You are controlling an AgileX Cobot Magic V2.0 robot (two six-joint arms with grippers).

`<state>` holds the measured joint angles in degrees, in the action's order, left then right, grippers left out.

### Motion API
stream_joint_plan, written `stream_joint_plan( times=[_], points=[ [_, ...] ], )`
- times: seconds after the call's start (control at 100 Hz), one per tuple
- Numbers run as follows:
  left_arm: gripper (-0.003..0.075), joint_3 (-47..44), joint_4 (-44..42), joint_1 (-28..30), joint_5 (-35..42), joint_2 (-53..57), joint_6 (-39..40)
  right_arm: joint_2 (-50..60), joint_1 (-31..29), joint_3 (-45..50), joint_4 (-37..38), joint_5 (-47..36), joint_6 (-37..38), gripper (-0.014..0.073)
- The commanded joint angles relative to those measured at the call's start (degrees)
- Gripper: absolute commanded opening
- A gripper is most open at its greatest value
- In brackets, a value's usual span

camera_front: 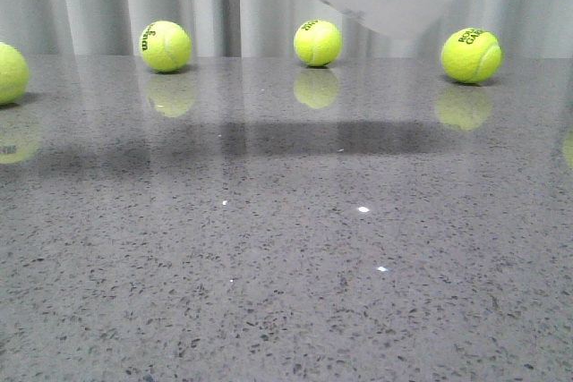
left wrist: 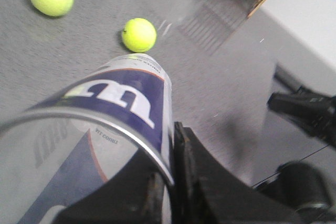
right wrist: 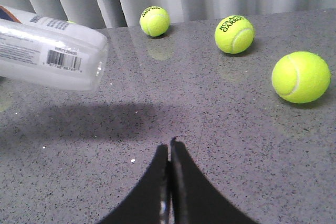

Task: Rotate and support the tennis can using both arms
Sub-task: 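Grasp the can end with the left gripper and lift it, then tilt the can upright with the left gripper, bottom on the table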

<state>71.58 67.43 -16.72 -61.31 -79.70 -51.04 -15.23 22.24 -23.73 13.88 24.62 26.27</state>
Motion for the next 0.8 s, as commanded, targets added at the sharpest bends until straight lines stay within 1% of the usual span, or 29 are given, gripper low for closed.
stream_joint_plan(
  times=[0.0, 0.13, 0.25, 0.36, 0.43, 0.6, 0.72, 0.79],
  points=[
    [-0.0021, 5.06, -4.51, -0.51, 1.90, 3.15, 2.00, -0.45, -0.33, -1.43, 1.06, -4.62, -0.22, -0.0065],
    [-0.0021, 8.47, -15.30, -1.72, 3.14, 3.83, 2.95, -0.45, -0.33, -1.43, 1.06, -4.62, -0.22, -0.0065],
    [-0.0021, 10.27, -25.05, -4.25, 2.72, 3.83, 8.07, -0.45, -0.33, -1.43, 1.06, -4.62, -0.22, -0.0065],
    [-0.0021, 10.78, -34.43, -7.34, 1.91, 3.83, 16.35, -0.45, -0.33, -1.43, 1.06, -4.62, -0.22, -0.0065],
    [-0.0021, 10.93, -39.94, -9.35, 0.12, 3.83, 21.08, -0.45, -0.33, -1.43, 1.06, -4.62, -0.22, -0.0065],
    [-0.0021, 12.93, -47.83, -14.37, -5.78, 3.83, 30.01, -0.45, -0.33, -1.43, 1.06, -4.62, -0.22, -0.0065],
    [-0.0021, 14.64, -54.41, -17.76, -6.46, 3.83, 34.11, -0.45, -0.33, -1.43, 1.06, -4.62, -0.22, -0.0065],
    [-0.0021, 15.16, -56.35, -18.81, -6.53, 3.83, 35.03, -0.45, -0.33, -1.43, 1.06, -4.62, -0.22, -0.0065]
  ],
)
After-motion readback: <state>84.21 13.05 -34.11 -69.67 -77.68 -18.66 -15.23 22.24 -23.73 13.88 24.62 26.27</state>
